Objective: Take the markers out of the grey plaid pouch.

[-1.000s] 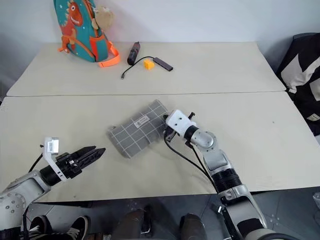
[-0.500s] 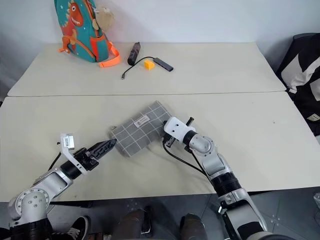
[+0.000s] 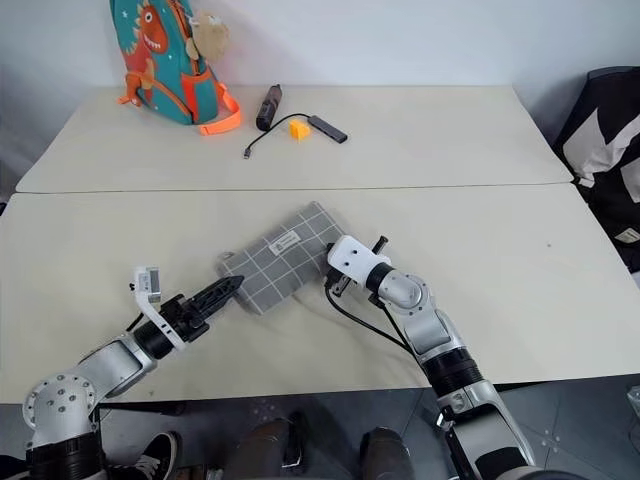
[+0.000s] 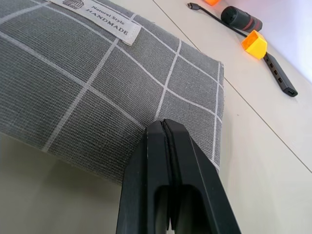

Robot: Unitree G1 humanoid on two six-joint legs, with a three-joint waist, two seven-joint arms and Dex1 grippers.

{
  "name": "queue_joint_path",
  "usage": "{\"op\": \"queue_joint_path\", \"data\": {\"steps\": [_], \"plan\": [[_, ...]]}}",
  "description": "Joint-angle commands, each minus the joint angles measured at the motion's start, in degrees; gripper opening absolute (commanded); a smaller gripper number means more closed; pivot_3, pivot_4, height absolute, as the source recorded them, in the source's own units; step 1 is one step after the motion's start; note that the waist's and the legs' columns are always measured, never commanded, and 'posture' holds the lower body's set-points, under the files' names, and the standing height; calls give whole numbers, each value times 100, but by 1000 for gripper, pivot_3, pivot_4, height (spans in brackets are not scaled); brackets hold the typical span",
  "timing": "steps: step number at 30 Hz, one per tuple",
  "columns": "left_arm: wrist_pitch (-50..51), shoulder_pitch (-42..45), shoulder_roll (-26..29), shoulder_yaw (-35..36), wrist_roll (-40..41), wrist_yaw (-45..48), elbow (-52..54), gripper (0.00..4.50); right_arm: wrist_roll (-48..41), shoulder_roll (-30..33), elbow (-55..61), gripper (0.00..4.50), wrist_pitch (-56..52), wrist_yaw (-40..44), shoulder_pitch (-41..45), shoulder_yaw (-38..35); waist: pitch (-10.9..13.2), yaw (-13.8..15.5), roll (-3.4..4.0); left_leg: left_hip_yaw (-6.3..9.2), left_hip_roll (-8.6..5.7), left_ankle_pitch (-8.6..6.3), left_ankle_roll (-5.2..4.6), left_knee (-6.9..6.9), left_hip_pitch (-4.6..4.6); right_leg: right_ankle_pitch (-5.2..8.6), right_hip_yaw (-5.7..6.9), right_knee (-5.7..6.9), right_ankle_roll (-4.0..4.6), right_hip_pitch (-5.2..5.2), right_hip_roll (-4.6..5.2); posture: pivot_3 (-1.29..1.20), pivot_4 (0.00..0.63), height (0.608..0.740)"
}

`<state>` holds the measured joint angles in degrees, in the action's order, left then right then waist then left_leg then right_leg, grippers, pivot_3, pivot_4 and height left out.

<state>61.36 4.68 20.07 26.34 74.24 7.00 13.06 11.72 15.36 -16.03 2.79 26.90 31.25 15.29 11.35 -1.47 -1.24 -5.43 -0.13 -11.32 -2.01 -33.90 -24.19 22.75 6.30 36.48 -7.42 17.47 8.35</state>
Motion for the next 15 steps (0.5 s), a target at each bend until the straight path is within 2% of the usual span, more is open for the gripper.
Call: {"op": "queue_joint_path", "data": {"steps": [1, 8, 11, 12, 15], "plan": [[-124, 162, -51, -109, -26, -157, -173, 4500, -84, 15, 215, 33, 21, 47, 34, -76, 0, 9, 0, 0, 0, 0, 0, 0, 0, 0, 0, 0, 0, 0, -3, 0, 150, 740], [-187, 604, -143, -48, 162, -359, -797, 4500, -109, 88, 259, 33, -19, 80, 47, -138, 0, 6, 0, 0, 2, 1, 2, -1, 0, 0, -1, 0, 0, 0, -22, 0, 150, 740], [85, 529, -152, -281, 273, -371, -706, 4500, -124, 101, 281, 33, -42, 63, 75, -168, 0, 0, -1, 0, 1, 1, 2, -1, 0, 0, -2, -2, 0, -1, -21, 0, 150, 740], [125, 511, -148, -317, 303, -392, -680, 4114, -127, 100, 285, 0, -48, 56, 82, -172, 0, 0, 0, 0, 1, 1, 2, -1, 0, 0, -2, -3, 0, -1, -21, 0, 150, 740], [10, 540, -330, -232, 548, -642, -663, 3361, -128, 98, 291, 0, -48, 43, 78, -172, 0, 6, -1, 1, 1, 1, 1, -1, -1, 0, -2, -4, 0, -1, -20, 0, 150, 740]]}}
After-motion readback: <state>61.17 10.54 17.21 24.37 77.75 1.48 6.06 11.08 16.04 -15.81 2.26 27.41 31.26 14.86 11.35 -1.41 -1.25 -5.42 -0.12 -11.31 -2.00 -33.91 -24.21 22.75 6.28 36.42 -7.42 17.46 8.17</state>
